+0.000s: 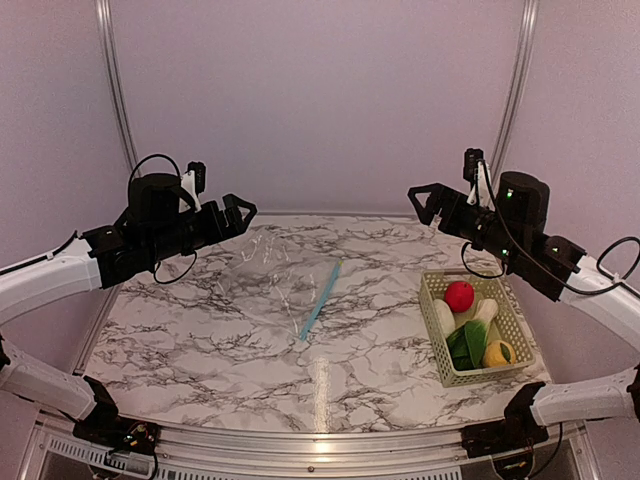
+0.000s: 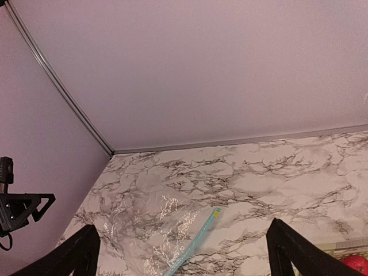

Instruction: Open the zip-top bag and remove the fake food

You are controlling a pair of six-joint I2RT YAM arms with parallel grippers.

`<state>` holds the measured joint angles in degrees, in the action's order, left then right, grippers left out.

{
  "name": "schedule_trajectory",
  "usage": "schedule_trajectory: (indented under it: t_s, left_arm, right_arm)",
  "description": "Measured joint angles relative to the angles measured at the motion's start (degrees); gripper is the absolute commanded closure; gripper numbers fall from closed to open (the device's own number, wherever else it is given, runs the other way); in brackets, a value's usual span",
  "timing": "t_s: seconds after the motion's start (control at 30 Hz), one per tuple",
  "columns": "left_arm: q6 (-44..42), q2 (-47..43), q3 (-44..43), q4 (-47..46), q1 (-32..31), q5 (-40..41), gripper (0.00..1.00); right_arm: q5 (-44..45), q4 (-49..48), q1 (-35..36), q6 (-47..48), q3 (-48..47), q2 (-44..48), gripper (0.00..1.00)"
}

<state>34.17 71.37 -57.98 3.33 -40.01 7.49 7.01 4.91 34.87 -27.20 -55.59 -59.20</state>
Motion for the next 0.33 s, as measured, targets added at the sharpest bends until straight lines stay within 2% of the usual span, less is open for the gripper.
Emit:
schedule_trajectory:
  t_s: [0.33]
  left_arm:
    - [-0.17, -0.02, 0.00, 0.00, 0.04, -0.57, 0.01]
  right_arm:
    - [0.92, 0.00, 0.00, -0.22, 0.00, 0.42, 0.01]
